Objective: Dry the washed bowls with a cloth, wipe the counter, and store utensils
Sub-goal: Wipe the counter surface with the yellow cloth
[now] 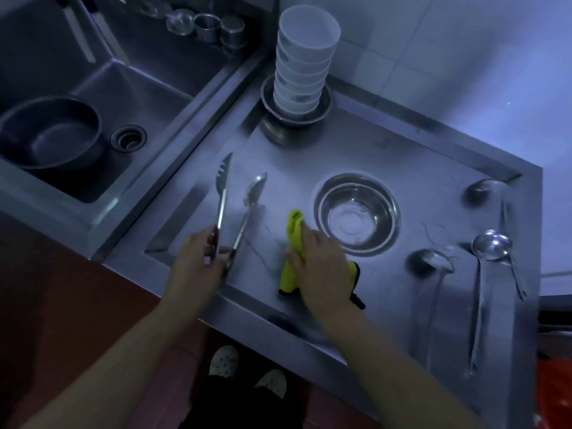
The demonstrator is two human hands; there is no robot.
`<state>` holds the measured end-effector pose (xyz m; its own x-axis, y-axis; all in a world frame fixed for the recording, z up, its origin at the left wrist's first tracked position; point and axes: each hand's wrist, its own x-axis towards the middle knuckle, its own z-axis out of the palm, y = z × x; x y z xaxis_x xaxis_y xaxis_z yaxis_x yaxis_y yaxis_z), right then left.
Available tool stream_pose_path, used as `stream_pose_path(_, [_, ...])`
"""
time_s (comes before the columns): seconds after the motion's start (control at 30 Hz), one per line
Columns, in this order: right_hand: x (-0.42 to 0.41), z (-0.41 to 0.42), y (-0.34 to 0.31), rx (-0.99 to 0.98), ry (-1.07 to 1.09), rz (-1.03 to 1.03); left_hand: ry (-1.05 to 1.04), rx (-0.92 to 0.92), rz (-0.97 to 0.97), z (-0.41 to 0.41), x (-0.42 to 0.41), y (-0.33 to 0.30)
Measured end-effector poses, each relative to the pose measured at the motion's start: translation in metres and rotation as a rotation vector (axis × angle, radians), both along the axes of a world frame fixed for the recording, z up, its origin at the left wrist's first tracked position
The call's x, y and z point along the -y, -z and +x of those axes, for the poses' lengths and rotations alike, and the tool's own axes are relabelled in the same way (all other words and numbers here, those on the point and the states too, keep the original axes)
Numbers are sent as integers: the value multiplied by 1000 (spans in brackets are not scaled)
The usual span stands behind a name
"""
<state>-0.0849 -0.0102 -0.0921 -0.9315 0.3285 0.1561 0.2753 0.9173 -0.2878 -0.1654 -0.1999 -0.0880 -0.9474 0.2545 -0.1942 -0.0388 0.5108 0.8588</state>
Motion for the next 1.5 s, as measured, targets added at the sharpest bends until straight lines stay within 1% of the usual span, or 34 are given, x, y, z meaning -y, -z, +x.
stream_pose_path(0.1, [41, -6, 30, 241, -371, 79, -78, 14, -13, -30, 26, 2])
stream_pose_path(0.13, [51, -11, 40, 292, -445, 115, -98, 3, -19, -39, 32, 3])
stream_pose_path(0.17, [57, -19, 47, 310, -478, 130, -105, -18, -23, -47, 38, 3])
stream_pose_path(0.23, [61, -45, 57, 324, -497, 85, -138, -28, 15, -58, 50, 2])
stream_pose_path(0.3, [56, -78, 66, 339, -469, 70, -173, 16, 39, -67, 61, 4])
stream_pose_path(0.33, [51, -96, 69, 344, -422, 71, -170, 20, 24, -70, 65, 6])
stream_pose_path(0.47, [30, -169, 75, 380, -173, 45, -118, -84, -72, -86, 80, 16])
stream_pose_path(0.57, [26, -205, 75, 436, -109, -24, -69, -115, -94, -102, 92, 25])
stream_pose_path(0.63, [34, -203, 75, 459, -149, -15, -62, -118, -81, -108, 96, 26])
stream_pose_path(0.73, [62, -172, 74, 415, -308, 36, -71, -160, -95, -113, 92, 27])
stream_pose_path(0.8, [84, -144, 73, 387, -424, 41, -43, -153, -97, -117, 85, 30])
stream_pose_path(0.9, [102, -106, 70, 378, -580, -1, 49, -130, -128, -120, 72, 35])
stream_pose_path(0.97, [99, -84, 69, 375, -595, -63, 76, -136, -151, -116, 61, 39])
stream_pose_path(1.03, [89, -61, 67, 390, -567, -91, 111, -142, -186, -110, 49, 44])
stream_pose_path(1.13, [68, -23, 62, 431, -458, -113, 167, -129, -199, -98, 33, 49])
stream_pose_path(1.3, [26, 36, 52, 489, -209, -33, 193, -139, -187, -79, 15, 52])
stream_pose_path(1.4, [10, 48, 45, 495, -49, -22, 177, -157, -180, -72, 11, 52])
stream_pose_path(1.5, [-1, 44, 46, 496, 53, -23, 165, -181, -192, -68, 8, 51])
